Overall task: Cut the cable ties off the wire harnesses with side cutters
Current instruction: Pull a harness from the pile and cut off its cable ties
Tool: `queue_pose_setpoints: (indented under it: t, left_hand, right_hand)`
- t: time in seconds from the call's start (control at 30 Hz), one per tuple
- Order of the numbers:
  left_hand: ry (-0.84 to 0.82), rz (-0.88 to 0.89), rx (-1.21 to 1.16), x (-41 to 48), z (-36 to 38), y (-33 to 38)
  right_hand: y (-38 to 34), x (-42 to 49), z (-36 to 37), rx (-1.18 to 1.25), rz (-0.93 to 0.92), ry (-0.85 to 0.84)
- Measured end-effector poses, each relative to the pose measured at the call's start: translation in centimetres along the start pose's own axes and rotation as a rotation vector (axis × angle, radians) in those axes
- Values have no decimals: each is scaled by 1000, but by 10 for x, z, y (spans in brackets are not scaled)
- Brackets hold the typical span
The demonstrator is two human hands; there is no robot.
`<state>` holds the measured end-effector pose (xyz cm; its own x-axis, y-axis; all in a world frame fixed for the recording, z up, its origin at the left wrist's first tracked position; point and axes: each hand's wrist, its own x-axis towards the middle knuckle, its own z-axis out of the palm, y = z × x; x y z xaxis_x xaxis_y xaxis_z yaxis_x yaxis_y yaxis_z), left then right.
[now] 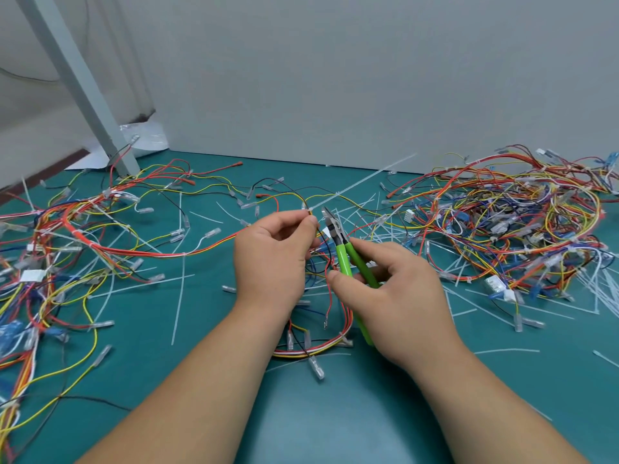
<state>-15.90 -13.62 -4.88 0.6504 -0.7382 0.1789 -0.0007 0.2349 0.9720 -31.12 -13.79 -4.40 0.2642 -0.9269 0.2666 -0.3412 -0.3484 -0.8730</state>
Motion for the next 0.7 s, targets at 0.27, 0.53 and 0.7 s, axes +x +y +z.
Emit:
queue_pose_setpoints:
  t: [0.27, 0.53, 0.7]
  left_hand:
    - [-42, 25, 3, -1, 2, 3]
    - [-14, -39, -52, 1, 1, 2]
    - [-37, -26, -61, 0, 3, 2]
  right_hand:
    - [1, 0, 1, 24, 30, -44]
    - [2, 2, -1, 34, 45, -45]
    - [0, 1, -1, 47, 24, -35]
